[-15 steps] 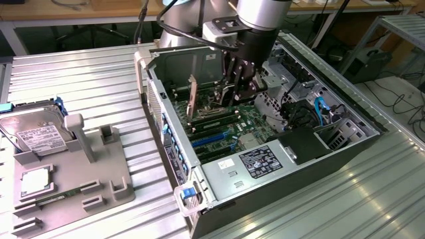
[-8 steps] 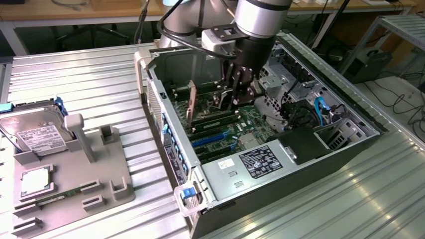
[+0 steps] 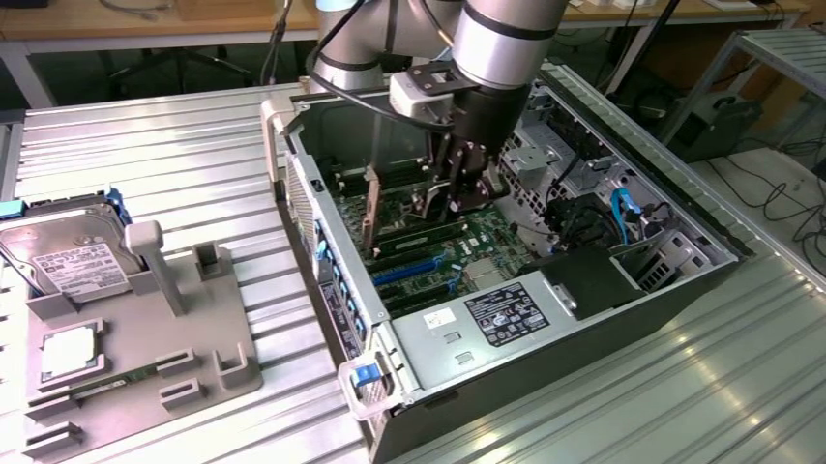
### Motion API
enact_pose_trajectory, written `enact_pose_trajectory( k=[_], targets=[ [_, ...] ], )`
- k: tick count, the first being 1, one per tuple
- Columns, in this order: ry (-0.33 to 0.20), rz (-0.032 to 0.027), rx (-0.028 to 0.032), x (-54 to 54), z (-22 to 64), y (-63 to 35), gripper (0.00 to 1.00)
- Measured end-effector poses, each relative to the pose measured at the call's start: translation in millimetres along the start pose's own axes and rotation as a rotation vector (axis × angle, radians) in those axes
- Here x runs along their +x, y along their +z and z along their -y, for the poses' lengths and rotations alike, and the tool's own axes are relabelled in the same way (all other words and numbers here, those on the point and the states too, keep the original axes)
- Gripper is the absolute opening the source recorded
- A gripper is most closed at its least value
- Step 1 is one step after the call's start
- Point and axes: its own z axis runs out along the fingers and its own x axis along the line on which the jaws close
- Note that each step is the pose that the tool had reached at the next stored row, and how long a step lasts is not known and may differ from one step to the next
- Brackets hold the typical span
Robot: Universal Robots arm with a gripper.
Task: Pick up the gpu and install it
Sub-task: 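Insert the gpu into the slot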
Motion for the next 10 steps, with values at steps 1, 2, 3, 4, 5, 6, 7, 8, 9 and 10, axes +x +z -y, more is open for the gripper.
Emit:
enact_pose_trajectory(
  k=[1,2,3,4,5,6,7,8,9,10],
  targets=[
    [0.000,0.0003,0.0000,0.0,0.0,1.4,0.28],
    [0.000,0.0006,0.0000,0.0,0.0,2.8,0.28],
    [0.000,0.0008,0.0000,0.0,0.1,4.4,0.28],
    [0.000,0.0010,0.0000,0.1,0.1,6.2,0.28],
    [0.000,0.0010,0.0000,0.1,0.2,7.7,0.28],
    [0.000,0.0012,0.0000,0.1,0.2,9.4,0.28],
    [0.000,0.0012,0.0000,0.1,0.2,11.1,0.28],
    [0.000,0.0012,0.0000,0.1,0.2,12.8,0.28],
    [0.000,0.0012,-0.0001,0.1,0.3,14.7,0.28],
    [0.000,0.0013,-0.0001,0.1,0.3,16.6,0.28]
  ],
)
